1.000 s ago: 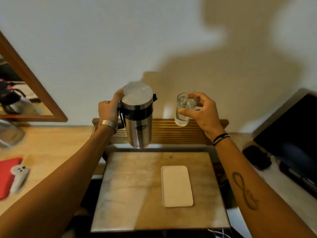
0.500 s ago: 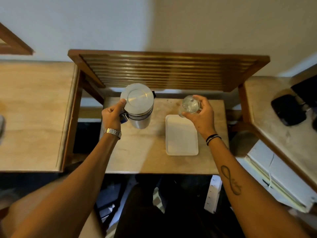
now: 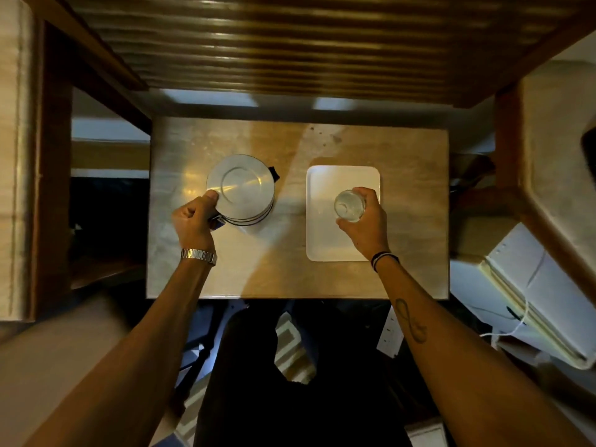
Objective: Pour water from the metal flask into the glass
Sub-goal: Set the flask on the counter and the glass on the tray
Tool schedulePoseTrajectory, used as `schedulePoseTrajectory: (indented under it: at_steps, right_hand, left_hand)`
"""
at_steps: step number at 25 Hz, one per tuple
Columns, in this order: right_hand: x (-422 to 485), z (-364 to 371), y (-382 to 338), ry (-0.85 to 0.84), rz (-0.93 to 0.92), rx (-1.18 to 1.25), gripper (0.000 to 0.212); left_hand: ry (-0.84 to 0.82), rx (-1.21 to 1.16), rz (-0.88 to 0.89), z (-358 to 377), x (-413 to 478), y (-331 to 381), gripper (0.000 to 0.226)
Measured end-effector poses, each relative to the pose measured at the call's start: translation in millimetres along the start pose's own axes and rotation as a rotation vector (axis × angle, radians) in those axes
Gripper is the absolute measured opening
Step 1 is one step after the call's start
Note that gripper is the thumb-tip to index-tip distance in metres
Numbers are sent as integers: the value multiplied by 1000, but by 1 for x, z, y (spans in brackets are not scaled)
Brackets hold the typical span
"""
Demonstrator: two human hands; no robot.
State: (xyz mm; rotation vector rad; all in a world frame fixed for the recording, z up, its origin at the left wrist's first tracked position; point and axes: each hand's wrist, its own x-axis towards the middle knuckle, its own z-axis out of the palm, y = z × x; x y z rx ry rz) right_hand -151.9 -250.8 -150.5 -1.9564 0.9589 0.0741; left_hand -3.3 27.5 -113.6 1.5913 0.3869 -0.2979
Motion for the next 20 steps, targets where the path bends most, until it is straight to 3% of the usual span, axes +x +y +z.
schedulePoseTrajectory:
  at_steps: [15,19,20]
  right_hand:
    - [19,41,63,27,57,-36,83]
    - [11,21,42,-64,24,-57,109]
    - [5,15,30,-59,26,-72,112]
  left_hand:
    - [-53,30,68,-19,4,-42,35]
    - [-51,145,150,-24,-1,-37,24]
    - [-37,172,126,-29,-6,-34,33]
